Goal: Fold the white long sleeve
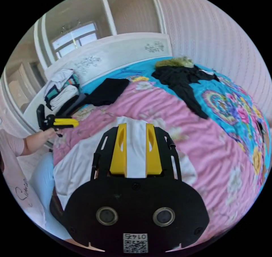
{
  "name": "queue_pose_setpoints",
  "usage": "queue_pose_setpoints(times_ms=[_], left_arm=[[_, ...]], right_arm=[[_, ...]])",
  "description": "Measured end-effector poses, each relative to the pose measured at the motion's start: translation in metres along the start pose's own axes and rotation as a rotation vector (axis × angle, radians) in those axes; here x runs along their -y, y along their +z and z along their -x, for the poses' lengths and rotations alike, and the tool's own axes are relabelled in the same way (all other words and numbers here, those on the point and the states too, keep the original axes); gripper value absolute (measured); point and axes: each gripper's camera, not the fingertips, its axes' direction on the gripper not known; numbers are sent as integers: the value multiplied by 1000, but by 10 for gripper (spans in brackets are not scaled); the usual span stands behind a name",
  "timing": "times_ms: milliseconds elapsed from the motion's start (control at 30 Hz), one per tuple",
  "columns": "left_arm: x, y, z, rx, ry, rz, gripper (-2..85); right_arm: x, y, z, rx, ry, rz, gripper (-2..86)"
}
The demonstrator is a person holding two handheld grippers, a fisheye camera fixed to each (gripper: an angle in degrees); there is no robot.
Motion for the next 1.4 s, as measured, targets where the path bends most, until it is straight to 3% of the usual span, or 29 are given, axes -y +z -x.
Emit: queue_pose_setpoints(times_ms=[67,200,267,333,433,567,700,800,967,1067,1200,1400], left_arm=[[26,9,14,3,-31,-49,32],[79,51,28,-119,-95,-70,71],[107,83,37,-207,-192,-82,80],[127,107,36,-168,-178,-16,71],[146,145,31,-76,-112,202,21],[166,148,40,-84,-104,231,-2],[185,117,64,-129,-245,91,-6],[184,75,66,-246,-227,-36,-7],[115,-20,30,-318,-2,-84,-8],[49,-64,6,-369,53,-52,-9],[-26,-91,-30,-452,50,36,-10],[-116,-92,-99,-361,117,187,-9]], right_arm=[[-38,-22,-40,-199,110,60,114],[-88,-18,-79,-284,252,200,138],[-97,0,-81,-325,249,294,91],[-95,3,-82,-292,239,301,41],[-84,-14,-100,-261,313,268,16],[-69,-65,-126,-183,434,134,8],[-51,-104,-118,-207,441,71,7],[-54,-149,-90,-161,411,-13,7],[-125,-237,11,-24,307,-112,7],[-188,-261,75,42,304,-65,7],[-263,-254,145,89,353,51,7],[-331,-217,224,47,356,228,6]])
